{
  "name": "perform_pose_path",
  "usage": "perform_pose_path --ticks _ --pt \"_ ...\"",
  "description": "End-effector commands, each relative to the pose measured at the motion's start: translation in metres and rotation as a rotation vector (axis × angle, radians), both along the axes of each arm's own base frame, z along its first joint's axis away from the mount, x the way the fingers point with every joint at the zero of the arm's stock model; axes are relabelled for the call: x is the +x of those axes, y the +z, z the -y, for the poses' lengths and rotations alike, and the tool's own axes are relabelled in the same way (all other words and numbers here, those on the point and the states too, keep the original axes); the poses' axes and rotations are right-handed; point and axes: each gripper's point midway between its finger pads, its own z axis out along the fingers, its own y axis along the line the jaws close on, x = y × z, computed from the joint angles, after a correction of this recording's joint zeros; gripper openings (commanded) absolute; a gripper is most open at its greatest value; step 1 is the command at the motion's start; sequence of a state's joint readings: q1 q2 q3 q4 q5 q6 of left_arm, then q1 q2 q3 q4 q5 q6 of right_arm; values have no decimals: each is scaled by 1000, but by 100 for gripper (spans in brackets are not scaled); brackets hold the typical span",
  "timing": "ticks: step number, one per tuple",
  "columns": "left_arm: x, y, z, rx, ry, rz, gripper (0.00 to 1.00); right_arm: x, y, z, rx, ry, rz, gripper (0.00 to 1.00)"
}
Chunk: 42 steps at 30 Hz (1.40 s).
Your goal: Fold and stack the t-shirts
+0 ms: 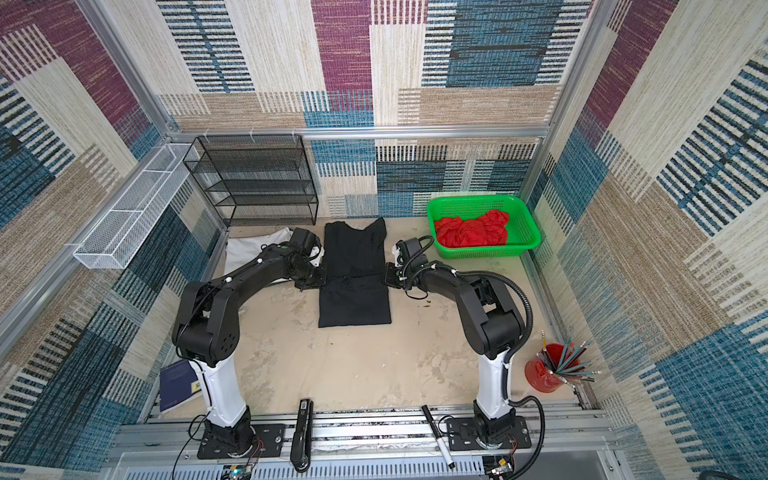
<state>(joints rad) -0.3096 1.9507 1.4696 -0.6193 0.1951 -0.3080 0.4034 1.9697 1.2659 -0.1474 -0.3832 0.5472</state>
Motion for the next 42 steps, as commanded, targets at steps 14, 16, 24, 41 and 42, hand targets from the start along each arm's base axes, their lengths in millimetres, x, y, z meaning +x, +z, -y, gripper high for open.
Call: perform_pose_path --ticks 14,16,24,41,42 --pt "-22 55 29 -195 -83 285 43 -44 40 -17 4 71 141 47" --pt "-29 49 42 -199 -103 259 42 -55 31 -33 14 91 113 40" --pt "-34 5 63 -146 -136 165 36 -78 -25 -49 -3 76 -30 17" --pt "40 -31 57 61 -93 227 37 -108 -57 -33 -50 106 -121 16" --pt "49 -25 60 57 -93 247 38 -110 -58 -33 -51 106 -125 16"
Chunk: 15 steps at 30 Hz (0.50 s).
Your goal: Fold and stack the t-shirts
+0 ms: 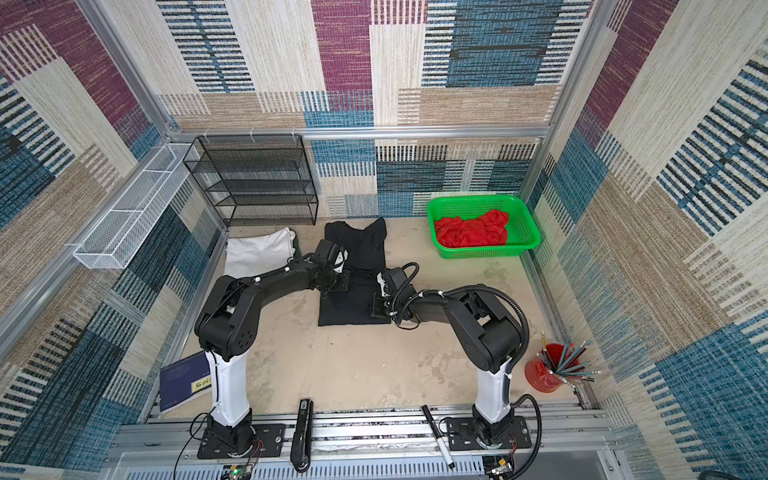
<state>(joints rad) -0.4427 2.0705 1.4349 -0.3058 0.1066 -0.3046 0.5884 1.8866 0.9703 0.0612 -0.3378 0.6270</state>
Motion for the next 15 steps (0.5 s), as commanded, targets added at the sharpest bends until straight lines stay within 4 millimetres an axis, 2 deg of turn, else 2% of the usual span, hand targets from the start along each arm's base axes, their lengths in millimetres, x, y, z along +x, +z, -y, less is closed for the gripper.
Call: perform_pose_path --ticks 1,6,9,12,15 --pt "29 14 -2 35 7 89 38 -20 -18 11 -51 7 -91 16" --pt "66 43 -6 59 27 174 39 -23 -16 12 -46 7 -90 16" --pt "76 60 -13 65 32 203 39 -21 -10 13 -53 -1 -76 16" --pt "66 70 -19 65 27 212 39 -12 4 11 -58 -7 -43 17" --pt "46 68 -25 28 30 201 38 4 22 5 -63 -10 1 17"
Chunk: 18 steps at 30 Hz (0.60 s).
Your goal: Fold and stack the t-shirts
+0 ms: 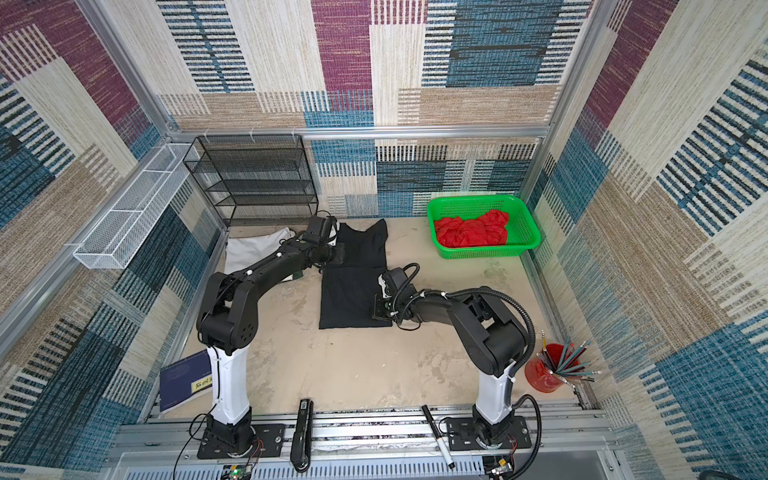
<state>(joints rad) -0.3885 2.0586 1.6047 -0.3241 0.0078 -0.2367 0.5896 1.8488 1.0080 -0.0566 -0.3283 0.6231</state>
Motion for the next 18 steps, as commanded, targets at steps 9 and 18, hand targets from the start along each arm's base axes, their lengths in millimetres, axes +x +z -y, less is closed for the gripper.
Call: perform_pose_path --ticks 9,18 --pt "-19 -24 -11 -118 -12 -30 36 87 40 -3 -42 -29 150 19" --pt "-3 -61 -33 -146 77 -123 34 141 -8 16 -38 -91 124 18"
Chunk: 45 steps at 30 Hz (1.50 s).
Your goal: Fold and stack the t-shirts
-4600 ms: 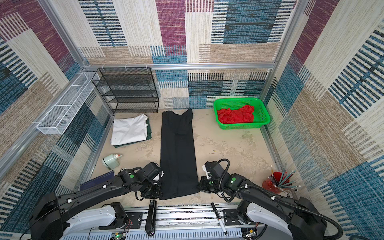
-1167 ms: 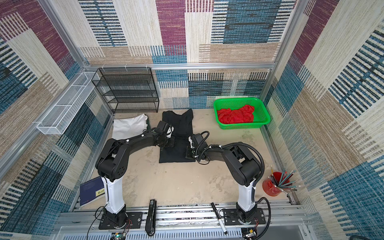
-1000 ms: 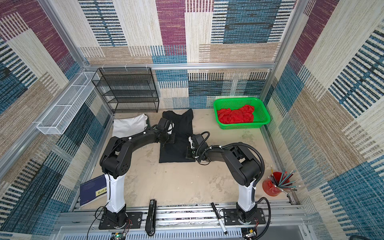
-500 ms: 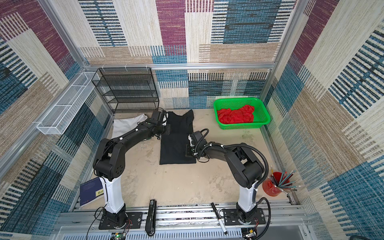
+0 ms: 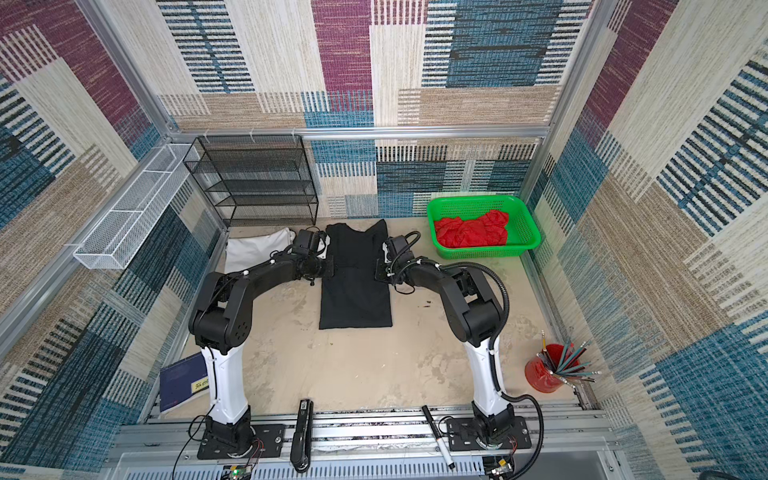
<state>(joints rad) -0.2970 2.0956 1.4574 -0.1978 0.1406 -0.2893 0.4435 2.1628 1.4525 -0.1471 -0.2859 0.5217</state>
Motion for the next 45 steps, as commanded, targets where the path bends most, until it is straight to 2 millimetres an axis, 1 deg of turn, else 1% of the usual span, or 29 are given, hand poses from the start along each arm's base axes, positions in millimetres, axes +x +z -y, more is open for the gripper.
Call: perform_pose_path --ticks 1,3,5,7,10,13,15,16,18,20,24,27,29,32,34,36,39,43,45 --pt "3 -10 -7 -32 45 -28 34 9 -11 2 5 4 9 18" --pt "3 -17 -16 -27 75 -35 34 8 -19 8 -8 -8 -1 17" --pt "2 -22 -25 -15 98 -42 34 5 -21 12 -19 -14 2 17" --pt "-1 -24 -29 -8 99 -49 34 3 -20 17 -41 -19 13 17" --pt "-6 -17 -31 6 76 -43 34 3 -5 21 -56 -16 55 17" --pt "-15 4 -30 -16 67 -2 34 1 21 27 -64 -31 107 18" --pt "-27 18 -29 -41 64 11 34 -6 37 30 -53 -38 127 18" --pt "-35 25 -26 -58 59 9 34 -13 42 30 -42 -34 127 18" --pt "-56 30 -18 -88 40 -21 35 -29 47 26 -6 -12 114 18" --pt "-79 32 -6 -112 7 -57 35 -50 48 17 31 28 91 18" --pt "-125 29 17 -199 -52 -136 33 -95 36 -3 80 96 27 18" --pt "-152 17 24 -230 -72 -196 30 -119 22 -9 102 109 -24 18" --pt "-167 4 22 -222 -76 -239 30 -129 9 -6 100 91 -67 18" --pt "-187 -17 15 -195 -71 -326 29 -143 -12 8 56 51 -132 18" --pt "-201 -28 11 -168 -68 -395 27 -154 -21 16 33 38 -166 17" --pt "-214 -35 3 -144 -49 -435 26 -165 -24 22 11 30 -184 17" --pt "-232 -39 -5 -114 -29 -473 25 -185 -29 30 -20 18 -227 17" --pt "-258 -41 -8 -69 -44 -526 24 -221 -38 34 -45 14 -305 17" --pt "-276 -44 -10 -49 -36 -563 24 -239 -39 35 -51 13 -328 17"
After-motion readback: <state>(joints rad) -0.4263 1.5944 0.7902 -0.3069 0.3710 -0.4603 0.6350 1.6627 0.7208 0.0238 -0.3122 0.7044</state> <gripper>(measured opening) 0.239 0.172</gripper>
